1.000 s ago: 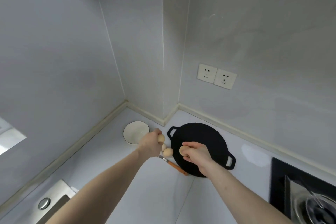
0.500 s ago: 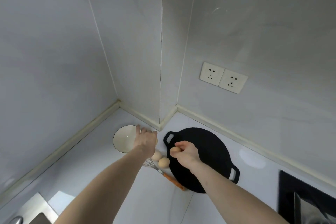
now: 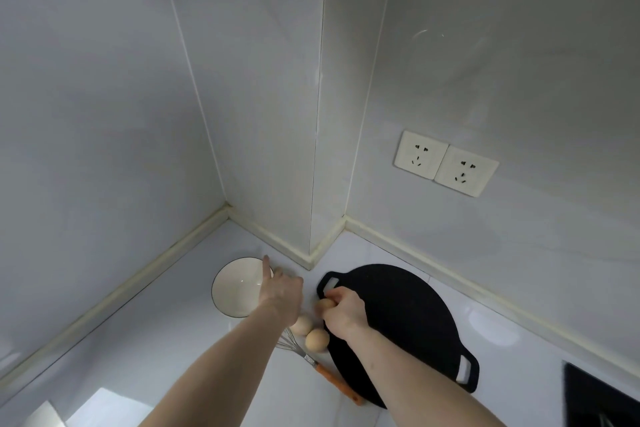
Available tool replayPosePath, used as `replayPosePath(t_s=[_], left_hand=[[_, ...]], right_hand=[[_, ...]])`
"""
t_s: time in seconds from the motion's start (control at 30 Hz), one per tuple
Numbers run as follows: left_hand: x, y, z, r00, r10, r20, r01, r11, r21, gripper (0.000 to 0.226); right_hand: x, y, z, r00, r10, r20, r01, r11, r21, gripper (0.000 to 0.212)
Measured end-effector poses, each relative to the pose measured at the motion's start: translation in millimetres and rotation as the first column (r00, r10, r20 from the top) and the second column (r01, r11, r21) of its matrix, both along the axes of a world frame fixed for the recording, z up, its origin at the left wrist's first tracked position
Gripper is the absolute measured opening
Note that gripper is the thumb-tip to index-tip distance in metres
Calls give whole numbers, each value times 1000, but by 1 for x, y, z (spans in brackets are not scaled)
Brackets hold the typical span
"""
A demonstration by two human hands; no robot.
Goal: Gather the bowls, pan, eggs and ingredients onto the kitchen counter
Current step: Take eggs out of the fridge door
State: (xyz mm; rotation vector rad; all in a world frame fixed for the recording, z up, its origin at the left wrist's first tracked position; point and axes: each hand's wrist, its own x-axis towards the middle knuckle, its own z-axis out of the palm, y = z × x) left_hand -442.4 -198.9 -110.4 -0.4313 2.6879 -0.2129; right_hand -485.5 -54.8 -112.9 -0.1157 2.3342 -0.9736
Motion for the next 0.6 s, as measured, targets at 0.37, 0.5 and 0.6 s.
replayPosePath(t_s=[0.37, 0.5, 0.6], left_hand=[[-3, -1, -2, 1000, 20, 5, -20, 998, 52, 30], [-4, -2, -4, 1000, 29, 5, -29, 998, 58, 30], [-4, -4, -4, 999, 34, 13, -35, 997, 65, 38]], right_hand=[[-2, -15, -8, 1000, 11, -9, -11, 1000, 4, 45], [0, -14, -5, 1000, 17, 6, -16, 1000, -5, 44], [2, -11, -2, 1000, 9, 28, -8, 1000, -20, 44]])
